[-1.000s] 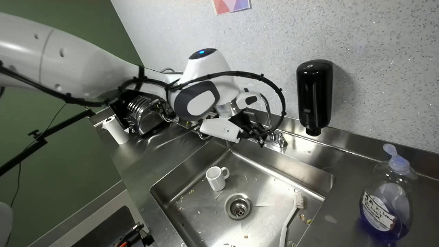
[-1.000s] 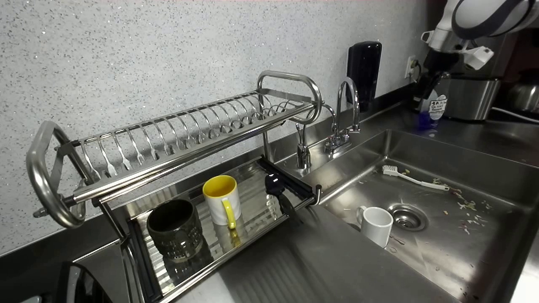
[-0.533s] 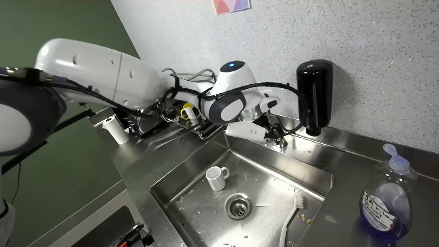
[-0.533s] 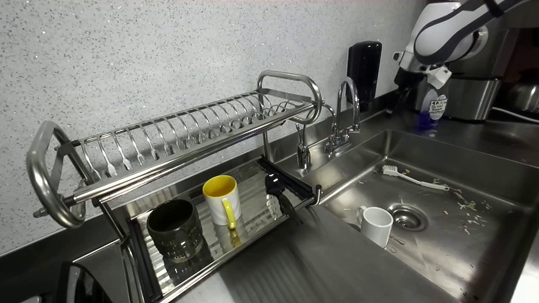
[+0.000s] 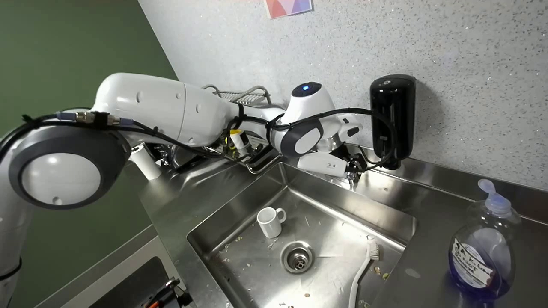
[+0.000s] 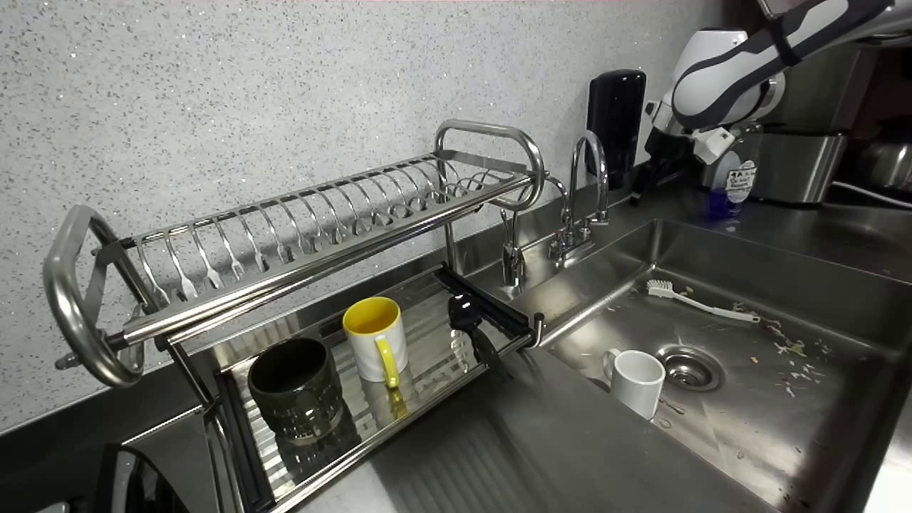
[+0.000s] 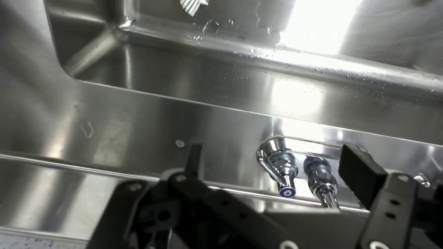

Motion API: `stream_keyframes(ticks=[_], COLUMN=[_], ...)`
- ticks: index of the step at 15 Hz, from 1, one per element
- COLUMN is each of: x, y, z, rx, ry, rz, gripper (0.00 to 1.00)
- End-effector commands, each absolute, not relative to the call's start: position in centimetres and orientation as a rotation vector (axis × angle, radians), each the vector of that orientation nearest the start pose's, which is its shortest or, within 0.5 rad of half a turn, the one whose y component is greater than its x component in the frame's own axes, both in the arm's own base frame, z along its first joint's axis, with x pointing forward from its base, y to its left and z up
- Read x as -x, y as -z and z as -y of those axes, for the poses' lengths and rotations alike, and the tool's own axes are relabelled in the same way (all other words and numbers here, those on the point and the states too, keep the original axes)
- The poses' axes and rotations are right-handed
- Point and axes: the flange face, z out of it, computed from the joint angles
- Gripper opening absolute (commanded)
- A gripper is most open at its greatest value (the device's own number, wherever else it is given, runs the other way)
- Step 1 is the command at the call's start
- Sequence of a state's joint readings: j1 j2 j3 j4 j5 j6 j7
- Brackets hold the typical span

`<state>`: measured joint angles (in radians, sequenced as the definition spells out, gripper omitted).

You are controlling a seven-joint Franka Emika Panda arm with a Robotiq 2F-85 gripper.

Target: Push the right tap lever forward

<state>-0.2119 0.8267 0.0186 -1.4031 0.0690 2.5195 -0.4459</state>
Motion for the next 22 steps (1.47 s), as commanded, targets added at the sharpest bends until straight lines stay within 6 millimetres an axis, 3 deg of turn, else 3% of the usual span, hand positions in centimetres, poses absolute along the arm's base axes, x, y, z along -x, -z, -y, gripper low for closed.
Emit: stream_keyframes(ticks=[1,2,3,5,13,22], x=[-74.3,-74.4,-74.7,-75.0,-76.8,-78.7], y=[-24.0,-24.1,-24.0,-23.5,-20.4,-18.2], z=[14.9,15.0,14.7,14.0,13.0,13.7], rx=[3.126,3.126,3.121,3.121,3.103,3.105], ry=[0.467,0.468,0.467,0.460,0.538,0.596], rz=[0.305,0.305,0.303,0.303,0.306,0.276], gripper=[1.00,1.00,0.75,0.66,0.03,0.00])
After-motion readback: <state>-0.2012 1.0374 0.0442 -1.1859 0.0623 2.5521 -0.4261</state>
